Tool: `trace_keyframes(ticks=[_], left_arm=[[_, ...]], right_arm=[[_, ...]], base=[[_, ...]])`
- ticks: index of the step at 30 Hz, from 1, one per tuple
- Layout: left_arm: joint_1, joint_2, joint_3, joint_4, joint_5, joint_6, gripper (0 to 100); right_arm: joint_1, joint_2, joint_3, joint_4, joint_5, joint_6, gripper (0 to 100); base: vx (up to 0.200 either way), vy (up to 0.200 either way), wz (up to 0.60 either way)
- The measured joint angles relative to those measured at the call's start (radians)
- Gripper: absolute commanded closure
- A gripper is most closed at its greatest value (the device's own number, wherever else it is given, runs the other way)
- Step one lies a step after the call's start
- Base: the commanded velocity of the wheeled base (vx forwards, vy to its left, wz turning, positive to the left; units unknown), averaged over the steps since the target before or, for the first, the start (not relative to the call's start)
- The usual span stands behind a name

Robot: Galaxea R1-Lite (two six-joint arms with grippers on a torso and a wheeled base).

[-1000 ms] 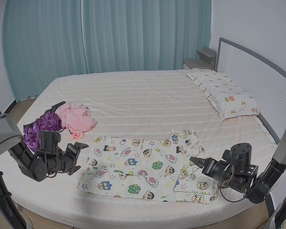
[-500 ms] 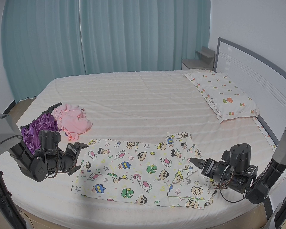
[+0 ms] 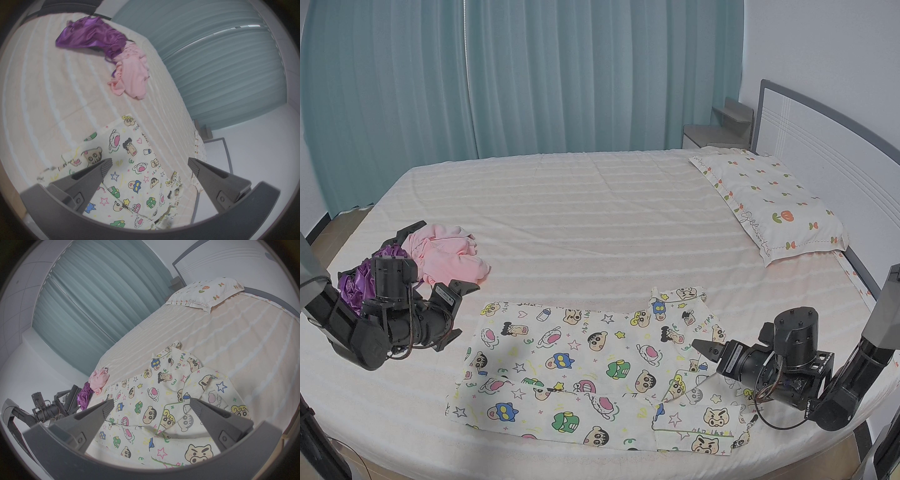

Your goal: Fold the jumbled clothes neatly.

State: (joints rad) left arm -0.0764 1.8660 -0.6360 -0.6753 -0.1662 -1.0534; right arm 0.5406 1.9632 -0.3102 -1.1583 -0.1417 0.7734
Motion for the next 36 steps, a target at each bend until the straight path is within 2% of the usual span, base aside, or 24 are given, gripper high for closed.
trace_keyframes(ticks=[4, 6, 11, 15, 21, 36], left_arm=[[0.027, -0.020, -0.122, 0.174, -0.024, 0.154, 0], [0.051, -0.013, -0.186, 0.245, -0.063, 0.254, 0], [0.106, 0.077, -0.298, 0.290, -0.157, 0.414, 0], [0.136, 0.203, -0.388, 0.299, -0.204, 0.499, 0], [0.159, 0.372, -0.536, 0.308, -0.237, 0.548, 0], [0.149, 0.626, -0.792, 0.363, -0.244, 0.559, 0]], right_arm=[[0.004, 0.006, -0.004, -0.001, -0.003, 0.000, 0], [0.005, 0.010, -0.005, -0.004, -0.005, -0.001, 0], [-0.009, 0.017, 0.002, -0.015, -0.009, -0.003, 0], [-0.026, 0.020, 0.016, -0.023, -0.010, -0.007, 0], [-0.053, 0.025, 0.033, -0.027, -0.010, -0.023, 0], [-0.076, 0.049, 0.035, -0.029, -0.011, -0.044, 0]], base=[[0.000, 0.000, 0.00], [0.000, 0.000, 0.00], [0.000, 0.000, 0.00], [0.000, 0.000, 0.00], [0.000, 0.000, 0.00], [0.000, 0.000, 0.00]])
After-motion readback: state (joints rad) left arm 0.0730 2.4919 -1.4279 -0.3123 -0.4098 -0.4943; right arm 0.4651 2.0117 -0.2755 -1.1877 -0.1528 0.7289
